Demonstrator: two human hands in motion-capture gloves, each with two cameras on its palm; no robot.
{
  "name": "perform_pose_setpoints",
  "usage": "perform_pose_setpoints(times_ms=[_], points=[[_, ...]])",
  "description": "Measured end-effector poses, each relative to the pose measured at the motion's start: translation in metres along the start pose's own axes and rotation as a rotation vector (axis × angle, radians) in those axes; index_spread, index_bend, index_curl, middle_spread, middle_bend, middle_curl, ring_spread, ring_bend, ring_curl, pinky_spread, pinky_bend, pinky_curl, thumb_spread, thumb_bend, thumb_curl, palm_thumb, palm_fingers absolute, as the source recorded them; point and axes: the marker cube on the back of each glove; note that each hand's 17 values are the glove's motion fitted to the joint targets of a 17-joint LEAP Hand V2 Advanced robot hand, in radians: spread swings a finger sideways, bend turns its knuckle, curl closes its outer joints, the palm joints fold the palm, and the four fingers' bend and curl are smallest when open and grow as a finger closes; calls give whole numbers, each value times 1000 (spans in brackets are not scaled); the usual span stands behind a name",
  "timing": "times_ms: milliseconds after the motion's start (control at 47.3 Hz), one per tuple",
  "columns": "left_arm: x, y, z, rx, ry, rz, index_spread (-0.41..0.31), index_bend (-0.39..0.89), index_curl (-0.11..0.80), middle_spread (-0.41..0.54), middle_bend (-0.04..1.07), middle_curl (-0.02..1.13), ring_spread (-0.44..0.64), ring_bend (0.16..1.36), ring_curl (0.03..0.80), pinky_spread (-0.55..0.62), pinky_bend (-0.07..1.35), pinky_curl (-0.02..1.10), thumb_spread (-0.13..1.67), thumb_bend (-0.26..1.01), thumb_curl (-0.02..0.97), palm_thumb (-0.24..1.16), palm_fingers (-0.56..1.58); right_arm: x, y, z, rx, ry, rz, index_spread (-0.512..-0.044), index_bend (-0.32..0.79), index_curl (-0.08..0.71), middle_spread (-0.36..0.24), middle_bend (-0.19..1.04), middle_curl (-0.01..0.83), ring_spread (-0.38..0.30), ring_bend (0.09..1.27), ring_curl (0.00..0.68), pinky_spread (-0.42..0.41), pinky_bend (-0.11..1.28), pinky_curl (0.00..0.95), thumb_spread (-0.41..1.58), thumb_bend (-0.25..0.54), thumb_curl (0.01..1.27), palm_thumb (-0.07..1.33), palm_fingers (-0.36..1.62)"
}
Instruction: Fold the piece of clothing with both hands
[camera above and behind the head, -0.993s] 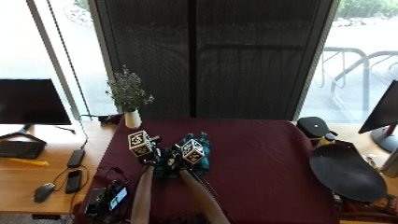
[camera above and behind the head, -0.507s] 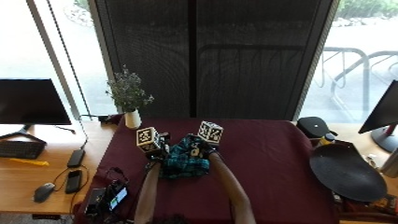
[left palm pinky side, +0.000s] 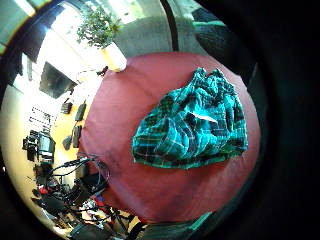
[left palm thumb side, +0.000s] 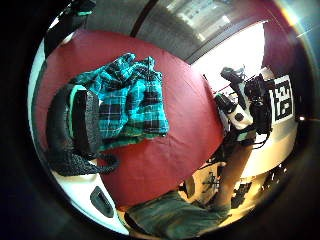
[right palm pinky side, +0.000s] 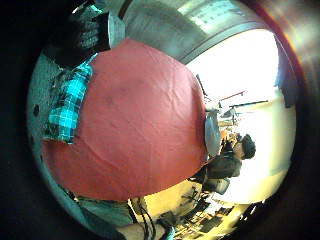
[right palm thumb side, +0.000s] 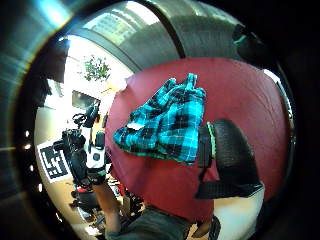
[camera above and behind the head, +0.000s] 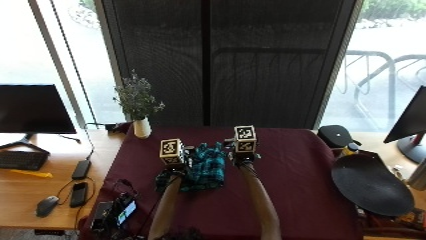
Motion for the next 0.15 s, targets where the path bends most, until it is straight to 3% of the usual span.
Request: perform_pose_setpoints(times_ms=[63, 148], points=[[8, 13, 3, -112, 68, 1, -115, 137, 323, -66, 192, 433, 90, 501, 340, 333, 251, 382, 1484, 81, 279, 478, 512, 5, -1, 2, 9, 12, 33, -315, 192, 350, -29, 154, 336, 28, 228, 330, 210, 493, 317, 1285, -14, 446, 745, 539], [8, 15, -3, -114, 61, 0, -115, 138, 323, -67, 193, 433, 91, 499, 340, 335, 251, 383, 1481, 75, 280, 478, 512, 9, -1, 2, 16, 21, 47, -316, 191, 364, -25, 150, 330, 41, 212, 331, 225, 486, 320, 1291, -13, 440, 743, 514]])
